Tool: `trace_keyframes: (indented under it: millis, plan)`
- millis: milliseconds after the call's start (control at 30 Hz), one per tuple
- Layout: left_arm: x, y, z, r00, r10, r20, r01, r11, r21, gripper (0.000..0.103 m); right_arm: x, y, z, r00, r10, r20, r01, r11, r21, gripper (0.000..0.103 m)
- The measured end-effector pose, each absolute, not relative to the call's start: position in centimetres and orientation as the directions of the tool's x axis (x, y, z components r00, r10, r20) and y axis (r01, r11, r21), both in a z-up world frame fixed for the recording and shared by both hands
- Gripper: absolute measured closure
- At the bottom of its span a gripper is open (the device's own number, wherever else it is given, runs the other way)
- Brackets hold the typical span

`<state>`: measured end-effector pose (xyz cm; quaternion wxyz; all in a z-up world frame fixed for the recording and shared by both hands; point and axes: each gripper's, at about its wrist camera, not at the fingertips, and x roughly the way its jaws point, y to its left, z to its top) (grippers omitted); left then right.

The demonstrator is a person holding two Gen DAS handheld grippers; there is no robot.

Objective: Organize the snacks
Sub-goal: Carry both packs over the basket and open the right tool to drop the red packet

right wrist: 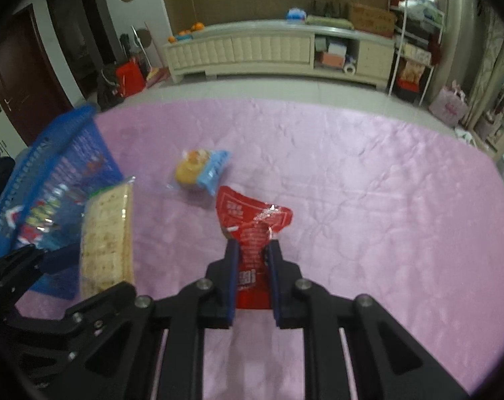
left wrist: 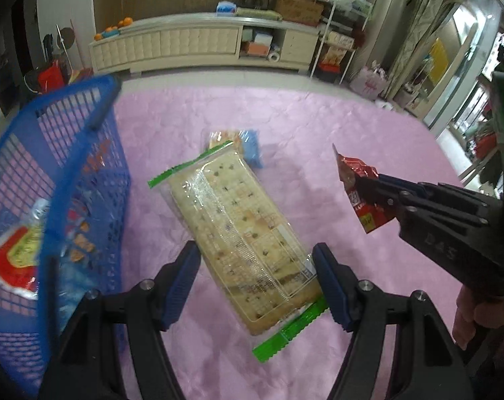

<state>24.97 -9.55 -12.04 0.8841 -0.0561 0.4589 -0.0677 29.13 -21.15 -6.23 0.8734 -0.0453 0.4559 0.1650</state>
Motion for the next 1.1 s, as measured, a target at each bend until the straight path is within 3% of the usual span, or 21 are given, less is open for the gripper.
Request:
trace_keyframes:
  millis: [233, 500, 800, 1100]
  plan:
    - [19.9, -9.1, -6.0, 0.652, -0.196, -0.732, 0.118, 0.980, -0.158, 0.036, 24.7, -21.1, 1.4, 0.615, 0.250, -0.748, -0.326, 0.944, 0.048, 0.083]
    - [17.0, -5.9, -0.6, 0.720, -0.202, -0.665, 0.106, 0.978, -0.182, 0.036, 22.1, -19.2, 6.2, 0.656, 0.300, -0.692, -0.344, 0.936, 0.080, 0.083]
    - [16.1, 2.6, 1.4, 0.759, -0.105, -0.642, -0.004, 0.986, -0.167, 0.036, 21.4, -11.9, 7.1, 0.626, 0.405, -0.666, -0.464, 0.880, 0.100, 0.083]
    - [16.3, 9.8, -0.3, 0.742, -0.025, -0.670, -0.087, 0.987, -0.133, 0.036, 23.0, -4.0, 3.6, 0.539, 0.450, -0.712, -0.540, 0.833, 0.117, 0.083]
